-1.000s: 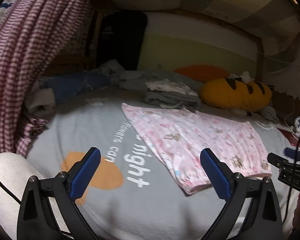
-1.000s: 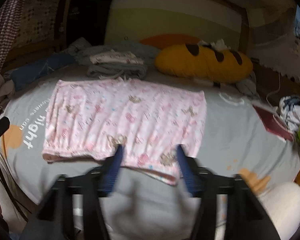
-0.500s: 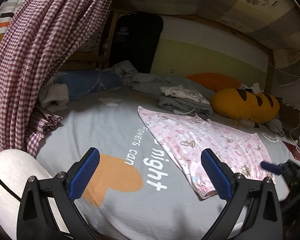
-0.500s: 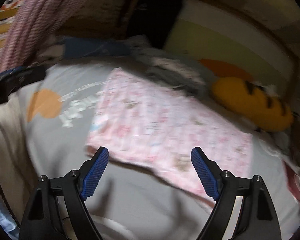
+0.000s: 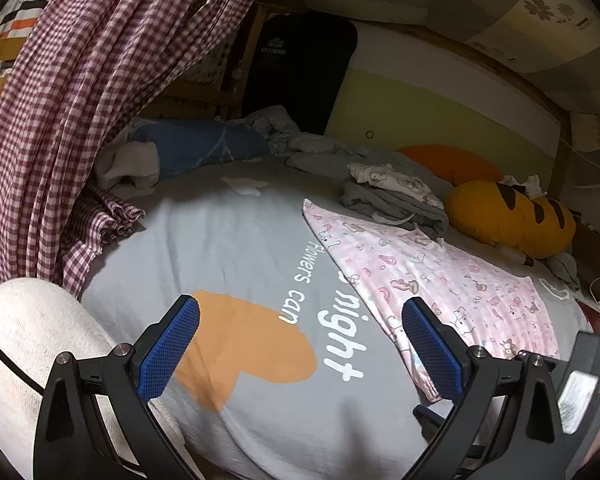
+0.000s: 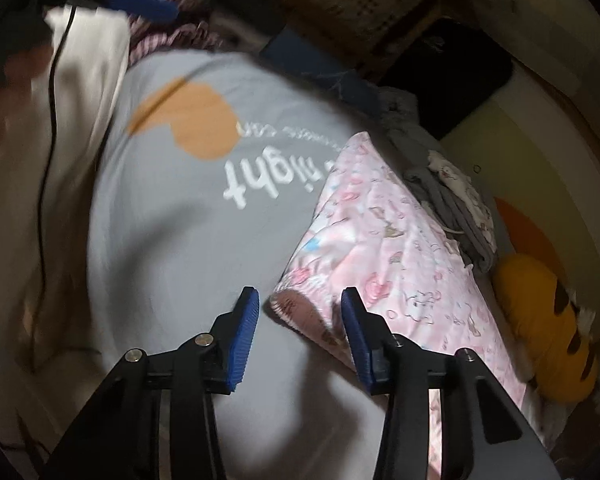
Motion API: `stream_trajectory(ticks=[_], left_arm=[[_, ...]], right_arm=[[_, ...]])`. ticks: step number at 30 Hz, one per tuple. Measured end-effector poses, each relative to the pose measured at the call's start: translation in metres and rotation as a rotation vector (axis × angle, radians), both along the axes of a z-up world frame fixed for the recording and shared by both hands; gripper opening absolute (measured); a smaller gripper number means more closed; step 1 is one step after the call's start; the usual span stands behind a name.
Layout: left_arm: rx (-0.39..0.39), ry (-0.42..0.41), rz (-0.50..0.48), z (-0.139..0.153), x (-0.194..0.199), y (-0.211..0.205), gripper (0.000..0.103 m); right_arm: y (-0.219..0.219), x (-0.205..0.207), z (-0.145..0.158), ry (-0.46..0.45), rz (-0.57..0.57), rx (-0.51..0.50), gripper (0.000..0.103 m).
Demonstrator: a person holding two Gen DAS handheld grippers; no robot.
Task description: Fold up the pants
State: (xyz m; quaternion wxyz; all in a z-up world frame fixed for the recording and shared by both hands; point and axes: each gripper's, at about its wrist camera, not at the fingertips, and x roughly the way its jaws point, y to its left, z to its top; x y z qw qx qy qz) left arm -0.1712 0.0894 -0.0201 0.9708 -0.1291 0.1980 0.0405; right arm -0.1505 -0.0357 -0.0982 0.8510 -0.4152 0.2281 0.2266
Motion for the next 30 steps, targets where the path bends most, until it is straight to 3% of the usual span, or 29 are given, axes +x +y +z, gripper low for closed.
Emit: stream_trajectory(ticks=[3, 5, 9, 14, 16, 18, 21, 25, 27, 30], left_arm=[[-0.018, 0.020, -0.003, -0.003, 0.006, 0.003, 0.100], [-0.022, 0.030, -0.002, -0.005, 0.009, 0.003, 0.100], [-0.013, 0.041, -0.016, -0.006, 0.015, -0.003, 0.100], [-0.001, 0.057, -0.054, 0.000, 0.022, -0.011, 0.100], [0.027, 0.077, -0.110, 0.014, 0.033, -0.014, 0.100], [0.059, 0.043, -0.147, 0.036, 0.044, -0.010, 0.098], [0.080, -0.021, -0.203, 0.076, 0.075, 0.002, 0.098], [0.127, -0.072, -0.198, 0.111, 0.143, 0.010, 0.098], [0.096, -0.041, -0.244, 0.118, 0.184, 0.012, 0.097], [0.003, 0.092, -0.306, 0.111, 0.248, 0.015, 0.096]], right_arm=[[-0.001, 0.003, -0.003, -0.006, -0.002, -0.006, 0.042], [0.000, 0.005, -0.005, -0.019, -0.009, -0.008, 0.035], [-0.005, 0.009, 0.000, -0.105, -0.092, 0.037, 0.010], [-0.018, 0.006, 0.024, -0.142, -0.115, 0.144, 0.009], [-0.018, 0.008, 0.025, -0.135, -0.106, 0.142, 0.009], [-0.019, 0.010, 0.024, -0.124, -0.108, 0.147, 0.009], [-0.021, 0.011, 0.023, -0.100, -0.104, 0.165, 0.009], [-0.022, 0.006, 0.024, -0.102, -0.104, 0.189, 0.009], [-0.021, 0.003, 0.024, -0.108, -0.100, 0.197, 0.009], [-0.023, 0.007, 0.024, -0.097, -0.104, 0.208, 0.009]])
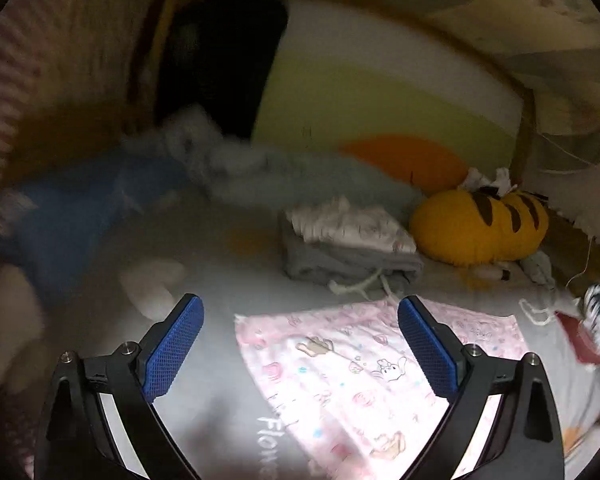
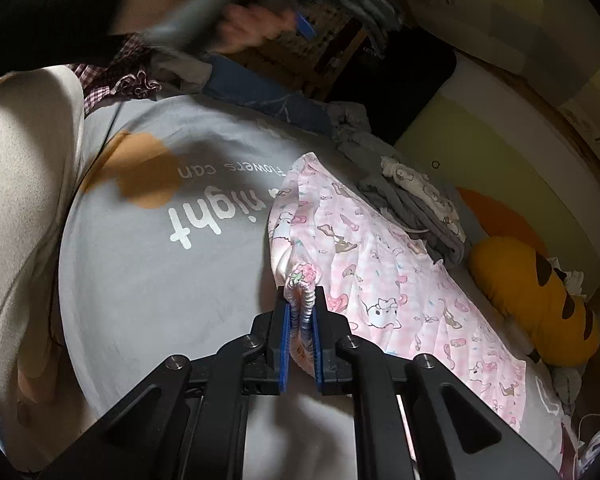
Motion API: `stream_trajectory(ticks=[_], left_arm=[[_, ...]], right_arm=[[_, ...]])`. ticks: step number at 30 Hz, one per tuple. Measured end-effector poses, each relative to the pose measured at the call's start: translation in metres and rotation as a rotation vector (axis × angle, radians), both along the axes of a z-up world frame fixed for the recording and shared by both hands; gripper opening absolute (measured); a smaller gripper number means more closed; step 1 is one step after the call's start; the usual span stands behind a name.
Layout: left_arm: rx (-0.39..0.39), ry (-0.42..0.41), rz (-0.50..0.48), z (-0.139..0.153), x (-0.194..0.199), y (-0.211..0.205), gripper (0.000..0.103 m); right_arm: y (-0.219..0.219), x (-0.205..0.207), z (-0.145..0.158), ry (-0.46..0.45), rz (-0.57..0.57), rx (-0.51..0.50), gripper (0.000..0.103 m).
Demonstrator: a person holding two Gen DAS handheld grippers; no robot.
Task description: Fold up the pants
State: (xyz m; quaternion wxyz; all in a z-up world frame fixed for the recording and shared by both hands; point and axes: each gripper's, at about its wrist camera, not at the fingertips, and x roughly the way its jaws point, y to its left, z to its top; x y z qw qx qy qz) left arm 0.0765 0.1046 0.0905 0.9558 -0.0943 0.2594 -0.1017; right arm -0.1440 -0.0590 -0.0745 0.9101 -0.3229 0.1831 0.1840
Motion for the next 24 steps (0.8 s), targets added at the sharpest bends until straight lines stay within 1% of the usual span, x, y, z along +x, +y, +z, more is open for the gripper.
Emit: stream_trajectory(ticks=[2, 3, 4, 6, 8, 9, 11, 13, 16, 18, 19, 20, 21, 22, 24], left_arm=[[-0.090, 0.082, -0.059, -0.016, 0.034, 0.005, 0.094], [-0.109, 0.111, -0.030, -0.026, 0.048, 0.009, 0.091], [-0.114, 0.142, 0.007, -0.037, 0.061, 0.012, 0.089], [-0.119, 0.217, 0.020, -0.060, 0.086, 0.019, 0.074], [-0.129, 0.293, 0.011, -0.081, 0.104, 0.028, 0.068], [-0.144, 0.312, 0.002, -0.088, 0.109, 0.030, 0.067], [-0.173, 0.345, -0.011, -0.100, 0.118, 0.036, 0.066], [-0.183, 0.378, -0.016, -0.110, 0.128, 0.038, 0.065], [-0.186, 0.428, -0.025, -0.126, 0.138, 0.039, 0.052], [-0.203, 0.465, -0.045, -0.136, 0.141, 0.037, 0.034], [-0.206, 0.474, -0.048, -0.139, 0.145, 0.039, 0.031], [-0.201, 0.475, -0.043, -0.141, 0.146, 0.038, 0.024], [-0.194, 0.470, -0.035, -0.141, 0.148, 0.039, 0.010], [-0.188, 0.465, -0.023, -0.141, 0.149, 0.040, 0.006], [-0.229, 0.451, -0.016, -0.140, 0.149, 0.044, 0.003]], right_arm=[[-0.002, 0.004, -0.002, 0.036, -0.007, 0.022, 0.009], [-0.003, 0.006, -0.002, 0.050, -0.009, 0.030, 0.009], [-0.004, 0.007, -0.003, 0.059, -0.009, 0.035, 0.009], [-0.005, 0.009, -0.004, 0.071, -0.006, 0.045, 0.009], [-0.006, 0.011, -0.004, 0.090, -0.001, 0.062, 0.009], [-0.006, 0.012, -0.004, 0.096, 0.000, 0.068, 0.009], [-0.006, 0.014, -0.004, 0.104, -0.002, 0.077, 0.009], [-0.007, 0.018, -0.003, 0.127, -0.003, 0.092, 0.009], [-0.008, 0.022, -0.003, 0.151, -0.009, 0.110, 0.009], [-0.009, 0.023, -0.003, 0.159, -0.010, 0.120, 0.009], [-0.010, 0.023, -0.002, 0.162, -0.010, 0.125, 0.009], [-0.010, 0.024, -0.002, 0.164, -0.011, 0.129, 0.009], [-0.010, 0.024, -0.001, 0.167, -0.013, 0.133, 0.009], [-0.011, 0.024, -0.001, 0.171, -0.014, 0.141, 0.009], [-0.013, 0.025, 0.001, 0.179, -0.014, 0.157, 0.009]])
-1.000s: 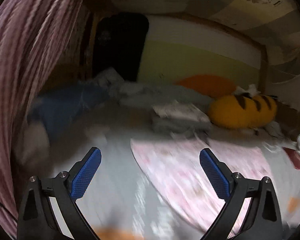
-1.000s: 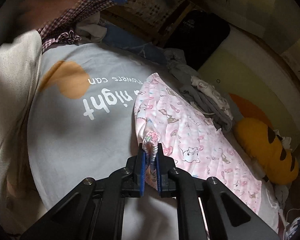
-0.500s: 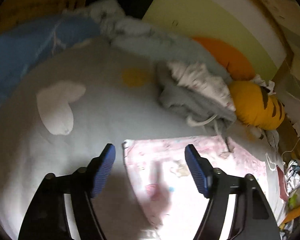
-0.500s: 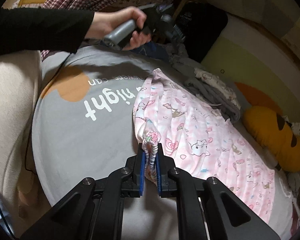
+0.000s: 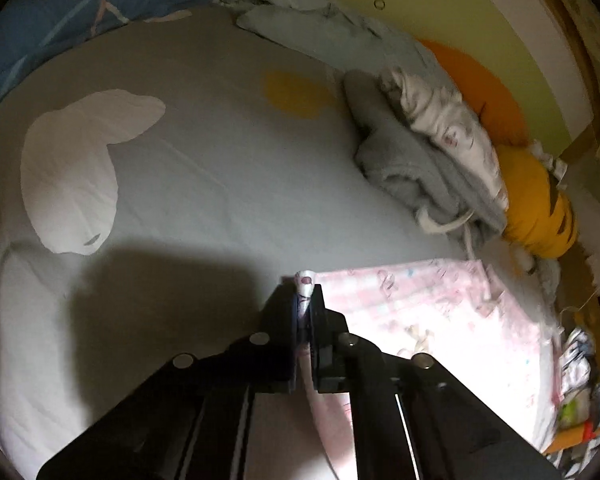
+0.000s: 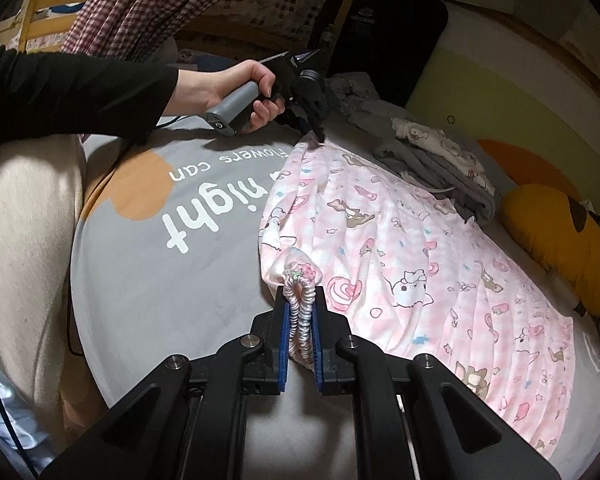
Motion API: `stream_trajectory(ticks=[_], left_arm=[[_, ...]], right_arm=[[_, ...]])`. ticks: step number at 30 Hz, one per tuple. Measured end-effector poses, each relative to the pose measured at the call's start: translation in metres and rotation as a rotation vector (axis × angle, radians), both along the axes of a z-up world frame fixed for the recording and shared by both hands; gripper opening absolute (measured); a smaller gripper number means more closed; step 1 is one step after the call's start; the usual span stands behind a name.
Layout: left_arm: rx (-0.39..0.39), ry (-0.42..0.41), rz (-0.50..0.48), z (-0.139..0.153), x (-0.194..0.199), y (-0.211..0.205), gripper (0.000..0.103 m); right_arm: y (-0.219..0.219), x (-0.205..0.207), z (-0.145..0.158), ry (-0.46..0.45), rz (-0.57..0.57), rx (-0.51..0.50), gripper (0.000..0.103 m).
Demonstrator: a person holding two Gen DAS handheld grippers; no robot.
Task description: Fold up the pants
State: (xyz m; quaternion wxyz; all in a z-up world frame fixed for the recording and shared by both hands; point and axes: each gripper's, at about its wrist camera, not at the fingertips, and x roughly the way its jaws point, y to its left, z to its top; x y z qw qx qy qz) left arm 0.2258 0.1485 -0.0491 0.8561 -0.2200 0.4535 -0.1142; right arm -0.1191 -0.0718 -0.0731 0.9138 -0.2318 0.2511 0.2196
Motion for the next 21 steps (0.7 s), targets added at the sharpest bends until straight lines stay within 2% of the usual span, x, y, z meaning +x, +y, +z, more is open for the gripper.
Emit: stream_trajectory(ticks=[3, 7, 11, 15, 18, 21], left_arm=[[-0.010, -0.033, 0.021, 0.007, -0.001, 0.002, 0.003], [0.061, -0.086, 0.010, 0.022, 0.007, -0.015, 0.002], [0.030, -0.157, -0.043, 0.050, 0.018, -0.045, 0.002], [0.008, -0.206, -0.105, 0.080, 0.025, -0.086, 0.002], [0.025, -0.222, -0.183, 0.103, 0.031, -0.125, 0.002], [0.071, -0.251, -0.271, 0.123, 0.029, -0.172, 0.002]], right_arm=[[-0.002, -0.002, 0.004, -0.003, -0.003, 0.018, 0.009], [-0.003, -0.003, 0.013, -0.039, -0.058, 0.017, 0.009], [-0.015, -0.005, 0.030, -0.041, -0.150, 0.116, 0.009], [-0.032, -0.014, 0.049, -0.072, -0.260, 0.223, 0.009], [-0.049, -0.020, 0.058, -0.036, -0.329, 0.290, 0.009], [-0.064, -0.030, 0.065, -0.084, -0.380, 0.301, 0.009]])
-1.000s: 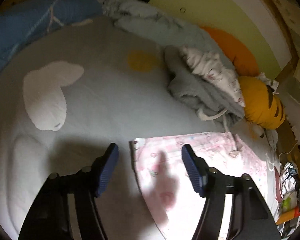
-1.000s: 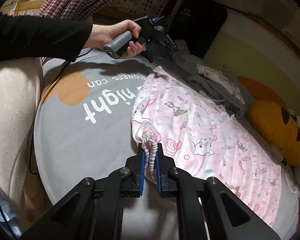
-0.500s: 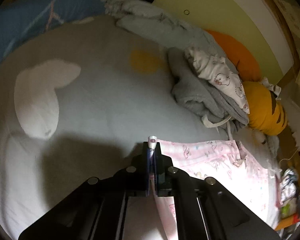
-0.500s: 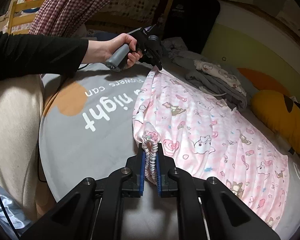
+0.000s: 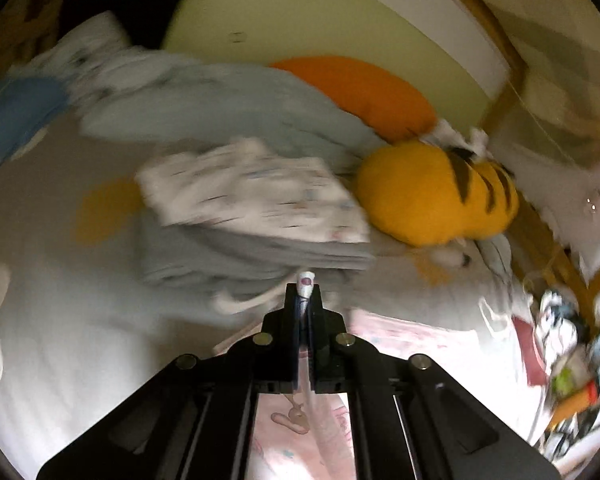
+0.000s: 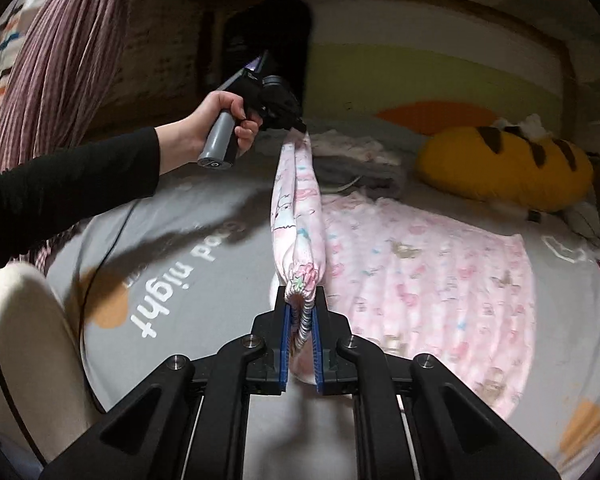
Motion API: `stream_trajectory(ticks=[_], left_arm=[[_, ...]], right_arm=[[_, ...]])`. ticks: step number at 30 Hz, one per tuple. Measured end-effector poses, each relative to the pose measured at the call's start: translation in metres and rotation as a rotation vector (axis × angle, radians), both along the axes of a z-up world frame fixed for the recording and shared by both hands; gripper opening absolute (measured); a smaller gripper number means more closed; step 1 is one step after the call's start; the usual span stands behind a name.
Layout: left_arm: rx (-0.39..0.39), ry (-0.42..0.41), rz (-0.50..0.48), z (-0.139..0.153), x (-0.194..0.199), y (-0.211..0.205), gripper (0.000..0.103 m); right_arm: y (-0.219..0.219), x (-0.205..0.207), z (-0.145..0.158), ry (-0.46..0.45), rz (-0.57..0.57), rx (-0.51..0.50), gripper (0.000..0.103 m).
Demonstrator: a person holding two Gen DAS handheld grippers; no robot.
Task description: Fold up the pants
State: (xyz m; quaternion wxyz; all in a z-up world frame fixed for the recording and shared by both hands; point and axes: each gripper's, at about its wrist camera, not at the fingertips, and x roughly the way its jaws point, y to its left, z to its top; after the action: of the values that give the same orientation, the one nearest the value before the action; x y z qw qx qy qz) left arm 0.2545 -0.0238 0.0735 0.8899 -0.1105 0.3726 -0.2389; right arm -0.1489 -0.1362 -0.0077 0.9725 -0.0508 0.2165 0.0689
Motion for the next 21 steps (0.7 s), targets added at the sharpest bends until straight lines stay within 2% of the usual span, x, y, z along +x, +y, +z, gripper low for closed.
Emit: stream_trajectory(ticks=[2, 5, 8, 11, 13, 17, 21], left_arm=[[0.014, -0.023, -0.039, 0.011, -0.003, -0.027, 0.002], [-0.011, -0.001, -0.093, 0.018, -0.001, -0.069, 0.002], [0.044, 0.004, -0.117, 0.019, 0.002, -0.114, 0.002], [0.071, 0.026, -0.145, 0.013, 0.004, -0.151, 0.002], [0.084, 0.044, -0.161, 0.006, 0.005, -0.175, 0.002], [0.122, 0.064, -0.188, -0.009, 0.005, -0.216, 0.002], [0.163, 0.060, -0.231, -0.017, -0.002, -0.252, 0.002]], right_arm=[[-0.009, -0.005, 0.001, -0.019, -0.041, 0.002, 0.009], [-0.023, -0.008, -0.003, -0.019, -0.111, 0.020, 0.009], [-0.036, -0.013, -0.010, 0.000, -0.167, 0.060, 0.009], [-0.050, -0.016, -0.023, 0.052, -0.202, 0.118, 0.009], [-0.055, -0.018, -0.033, 0.073, -0.234, 0.107, 0.009], [-0.061, -0.026, -0.039, 0.023, -0.322, -0.002, 0.009], [-0.072, -0.031, -0.041, 0.040, -0.313, 0.056, 0.009]])
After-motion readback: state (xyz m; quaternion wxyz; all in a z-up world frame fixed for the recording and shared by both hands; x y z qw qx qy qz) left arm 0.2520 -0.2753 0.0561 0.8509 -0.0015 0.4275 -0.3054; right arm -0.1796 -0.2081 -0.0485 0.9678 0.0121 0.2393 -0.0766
